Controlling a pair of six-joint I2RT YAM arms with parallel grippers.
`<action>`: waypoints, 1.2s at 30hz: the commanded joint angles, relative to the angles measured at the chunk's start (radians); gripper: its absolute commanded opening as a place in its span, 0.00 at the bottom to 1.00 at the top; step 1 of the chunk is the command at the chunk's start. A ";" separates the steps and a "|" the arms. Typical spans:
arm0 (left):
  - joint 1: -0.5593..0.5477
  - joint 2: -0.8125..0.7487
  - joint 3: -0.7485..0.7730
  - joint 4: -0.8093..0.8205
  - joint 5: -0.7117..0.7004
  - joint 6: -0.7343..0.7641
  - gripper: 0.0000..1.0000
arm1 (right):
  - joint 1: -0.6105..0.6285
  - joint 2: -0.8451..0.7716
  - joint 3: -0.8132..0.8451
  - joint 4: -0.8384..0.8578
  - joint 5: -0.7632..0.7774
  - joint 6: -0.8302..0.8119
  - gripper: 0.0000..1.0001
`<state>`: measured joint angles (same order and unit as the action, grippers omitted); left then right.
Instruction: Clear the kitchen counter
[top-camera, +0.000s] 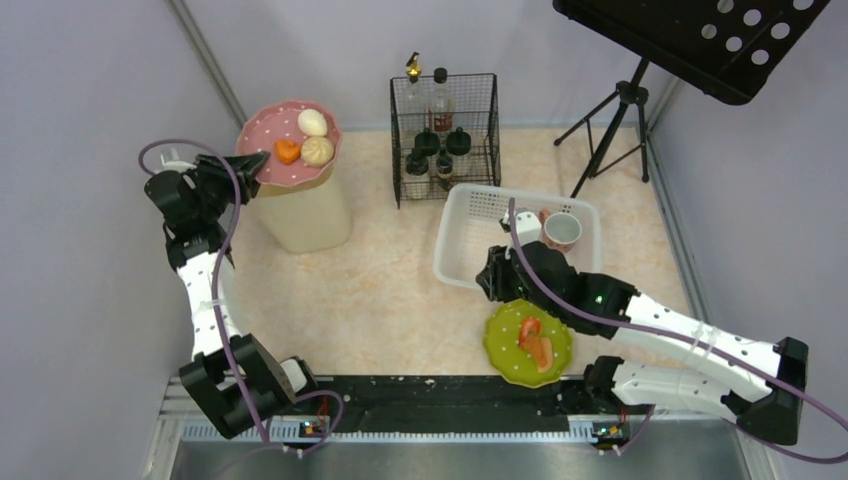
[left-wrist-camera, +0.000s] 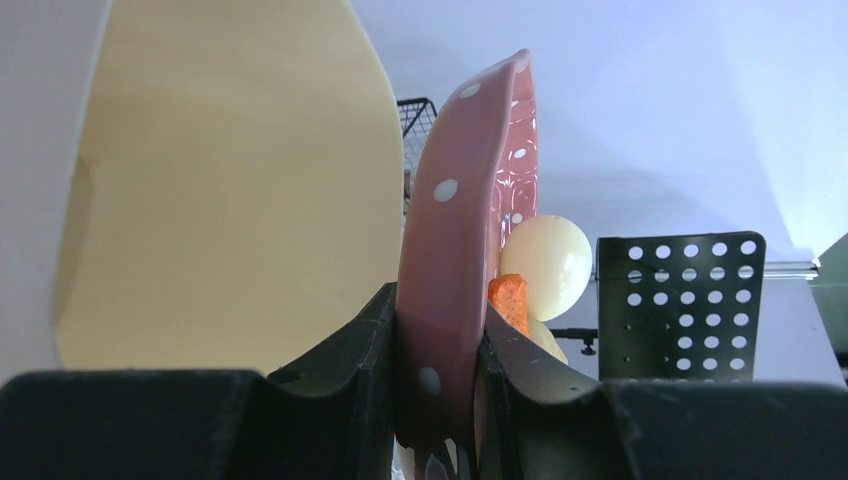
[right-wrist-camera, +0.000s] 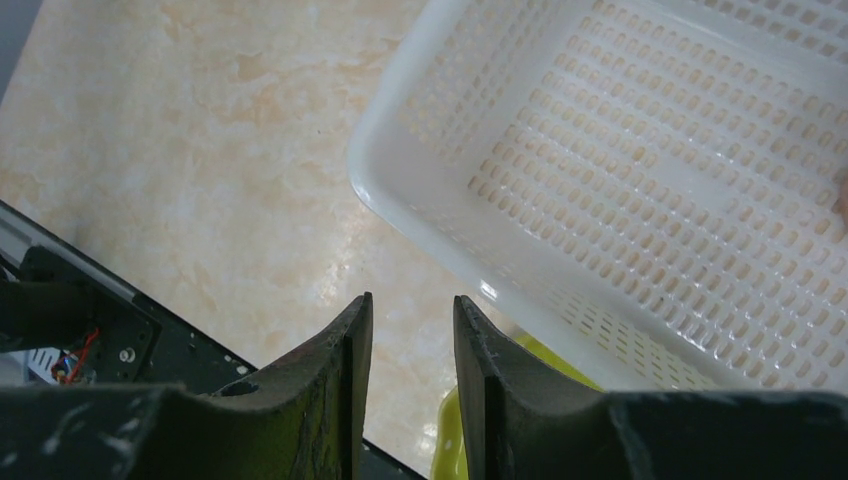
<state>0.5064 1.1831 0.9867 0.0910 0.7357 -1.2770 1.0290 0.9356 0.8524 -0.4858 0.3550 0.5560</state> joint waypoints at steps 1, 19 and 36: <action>0.033 -0.032 0.119 0.078 -0.013 0.032 0.00 | -0.011 0.006 -0.015 0.059 -0.051 -0.018 0.34; 0.125 -0.094 0.276 -0.334 -0.298 0.324 0.00 | -0.012 0.002 -0.009 0.066 -0.140 -0.063 0.34; 0.062 -0.086 0.363 -0.496 -0.571 0.560 0.00 | -0.011 -0.047 -0.063 0.071 -0.174 -0.046 0.33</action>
<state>0.5983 1.1412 1.2537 -0.4873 0.2577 -0.7929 1.0264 0.9092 0.8082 -0.4412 0.1967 0.5076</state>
